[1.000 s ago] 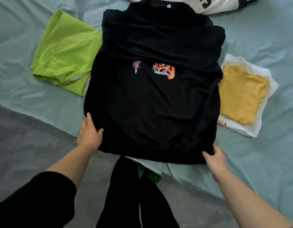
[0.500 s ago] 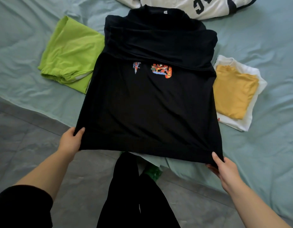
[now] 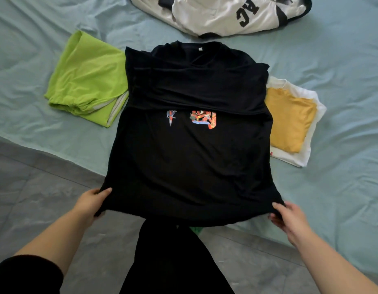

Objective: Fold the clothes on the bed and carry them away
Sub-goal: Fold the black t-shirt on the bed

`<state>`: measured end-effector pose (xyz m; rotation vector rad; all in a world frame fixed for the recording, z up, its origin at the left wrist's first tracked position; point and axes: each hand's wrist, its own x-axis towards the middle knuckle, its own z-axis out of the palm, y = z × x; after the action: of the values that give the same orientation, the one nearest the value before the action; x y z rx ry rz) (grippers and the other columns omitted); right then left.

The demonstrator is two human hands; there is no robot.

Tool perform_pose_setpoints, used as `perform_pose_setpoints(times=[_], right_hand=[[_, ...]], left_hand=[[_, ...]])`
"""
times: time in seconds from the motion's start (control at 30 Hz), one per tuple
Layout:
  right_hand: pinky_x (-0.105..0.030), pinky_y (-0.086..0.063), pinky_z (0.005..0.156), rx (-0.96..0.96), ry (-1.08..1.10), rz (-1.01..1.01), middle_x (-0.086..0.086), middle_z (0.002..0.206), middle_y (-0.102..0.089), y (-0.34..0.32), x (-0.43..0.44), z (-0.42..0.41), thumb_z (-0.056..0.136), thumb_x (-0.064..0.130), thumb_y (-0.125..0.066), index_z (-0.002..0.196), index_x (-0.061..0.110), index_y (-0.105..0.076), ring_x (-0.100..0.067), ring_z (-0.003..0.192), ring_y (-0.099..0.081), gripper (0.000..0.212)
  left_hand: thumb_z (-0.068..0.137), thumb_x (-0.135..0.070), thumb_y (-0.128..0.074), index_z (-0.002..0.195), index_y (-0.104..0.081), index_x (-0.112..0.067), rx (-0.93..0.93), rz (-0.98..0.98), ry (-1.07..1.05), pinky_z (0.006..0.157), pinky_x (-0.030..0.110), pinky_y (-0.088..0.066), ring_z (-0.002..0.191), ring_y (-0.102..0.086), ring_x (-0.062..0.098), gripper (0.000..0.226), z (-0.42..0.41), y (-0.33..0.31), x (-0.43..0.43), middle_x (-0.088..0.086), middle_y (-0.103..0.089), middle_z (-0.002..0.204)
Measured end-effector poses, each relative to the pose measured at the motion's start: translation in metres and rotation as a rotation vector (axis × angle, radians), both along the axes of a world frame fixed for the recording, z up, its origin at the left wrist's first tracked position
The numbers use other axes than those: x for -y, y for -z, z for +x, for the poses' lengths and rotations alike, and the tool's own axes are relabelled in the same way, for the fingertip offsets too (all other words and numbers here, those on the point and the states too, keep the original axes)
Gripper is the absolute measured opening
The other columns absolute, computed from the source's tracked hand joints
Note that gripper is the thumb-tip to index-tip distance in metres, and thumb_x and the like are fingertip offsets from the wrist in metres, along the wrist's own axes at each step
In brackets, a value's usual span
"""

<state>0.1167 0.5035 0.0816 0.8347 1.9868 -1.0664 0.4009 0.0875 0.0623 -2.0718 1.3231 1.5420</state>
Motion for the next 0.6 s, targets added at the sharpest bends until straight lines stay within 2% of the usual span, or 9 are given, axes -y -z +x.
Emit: perform_pose_setpoints(times=[0.07, 0.13, 0.2, 0.27, 0.33, 0.4, 0.43, 0.5, 0.6], right_hand=[[-0.021, -0.053, 0.046, -0.054, 0.124, -0.083, -0.008, 0.072, -0.055, -0.004, 0.03, -0.031, 0.093, 0.003, -0.054, 0.136, 0.011, -0.044, -0.006, 0.032, -0.052, 0.045], [-0.025, -0.055, 0.055, -0.093, 0.225, -0.167, -0.005, 0.068, -0.055, -0.007, 0.058, -0.063, 0.094, 0.005, -0.05, 0.13, 0.022, -0.048, -0.006, 0.035, -0.056, 0.04], [-0.029, -0.054, 0.076, -0.08, 0.304, -0.261, -0.002, 0.068, -0.061, -0.005, 0.083, -0.092, 0.097, 0.012, -0.046, 0.106, 0.022, -0.054, -0.009, 0.045, -0.066, 0.016], [-0.034, -0.038, 0.103, -0.042, 0.306, -0.342, 0.001, 0.07, -0.071, 0.005, 0.103, -0.115, 0.099, 0.018, -0.041, 0.093, 0.022, -0.051, -0.011, 0.076, -0.073, 0.013], [-0.037, -0.022, 0.113, -0.013, 0.214, -0.369, 0.003, 0.098, -0.075, 0.016, 0.119, -0.128, 0.101, 0.021, -0.038, 0.114, 0.024, -0.053, -0.015, 0.118, -0.059, 0.02], [-0.041, -0.018, 0.117, -0.009, 0.138, -0.342, -0.001, 0.14, -0.055, 0.028, 0.129, -0.133, 0.102, 0.025, -0.039, 0.146, 0.022, -0.034, -0.017, 0.138, -0.039, 0.044], [-0.041, -0.022, 0.116, -0.029, 0.088, -0.291, -0.001, 0.147, -0.046, 0.031, 0.133, -0.131, 0.102, 0.027, -0.042, 0.152, 0.022, -0.023, -0.019, 0.14, -0.037, 0.054], [-0.039, -0.036, 0.107, -0.162, -0.089, -0.094, -0.001, 0.142, -0.05, 0.032, 0.14, -0.124, 0.097, 0.028, -0.051, 0.152, 0.023, -0.022, -0.023, 0.131, -0.046, 0.063], [-0.039, -0.048, 0.088, -0.499, -0.642, 0.238, 0.0, 0.108, -0.064, 0.03, 0.155, -0.111, 0.091, 0.022, -0.053, 0.141, 0.023, -0.043, -0.024, 0.103, -0.06, 0.05]], left_hand=[[0.095, -0.021, -0.059, 0.128, -0.056, -0.016, -0.119, 0.018, -0.194, 0.037, 0.014, -0.041, 0.063, -0.047, 0.015, 0.034, -0.03, -0.004, 0.018, 0.005, -0.053, 0.079], [0.097, -0.017, -0.055, 0.14, -0.045, -0.02, -0.222, 0.014, -0.378, 0.036, 0.012, -0.042, 0.062, -0.051, 0.013, 0.044, -0.062, -0.007, 0.038, 0.003, -0.053, 0.083], [0.1, -0.015, -0.048, 0.139, -0.043, -0.021, -0.332, 0.048, -0.549, 0.036, 0.015, -0.046, 0.06, -0.057, 0.012, 0.039, -0.091, -0.006, 0.054, 0.005, -0.057, 0.095], [0.103, -0.018, -0.042, 0.133, -0.044, -0.019, -0.398, 0.088, -0.63, 0.056, 0.023, -0.056, 0.073, -0.062, 0.014, 0.03, -0.117, -0.002, 0.064, 0.009, -0.056, 0.119], [0.104, -0.024, -0.039, 0.141, -0.04, -0.027, -0.362, 0.115, -0.515, 0.093, 0.038, -0.049, 0.101, -0.063, 0.018, 0.036, -0.135, 0.004, 0.07, 0.006, -0.055, 0.134], [0.104, -0.029, -0.039, 0.147, -0.029, -0.034, -0.311, 0.093, -0.349, 0.107, 0.044, -0.032, 0.121, -0.056, 0.021, 0.045, -0.148, 0.012, 0.07, 0.004, -0.054, 0.14], [0.103, -0.031, -0.041, 0.15, -0.021, -0.034, -0.285, 0.059, -0.294, 0.107, 0.045, -0.031, 0.124, -0.055, 0.022, 0.051, -0.152, 0.016, 0.069, 0.005, -0.053, 0.141], [0.101, -0.032, -0.047, 0.153, -0.016, -0.029, -0.221, -0.133, -0.163, 0.102, 0.041, -0.039, 0.116, -0.06, 0.025, 0.06, -0.157, 0.023, 0.064, 0.01, -0.057, 0.135], [0.095, -0.029, -0.055, 0.143, -0.038, -0.025, -0.141, -0.552, 0.349, 0.086, 0.038, -0.047, 0.096, -0.062, 0.027, 0.051, -0.167, 0.028, 0.053, 0.003, -0.064, 0.098]])
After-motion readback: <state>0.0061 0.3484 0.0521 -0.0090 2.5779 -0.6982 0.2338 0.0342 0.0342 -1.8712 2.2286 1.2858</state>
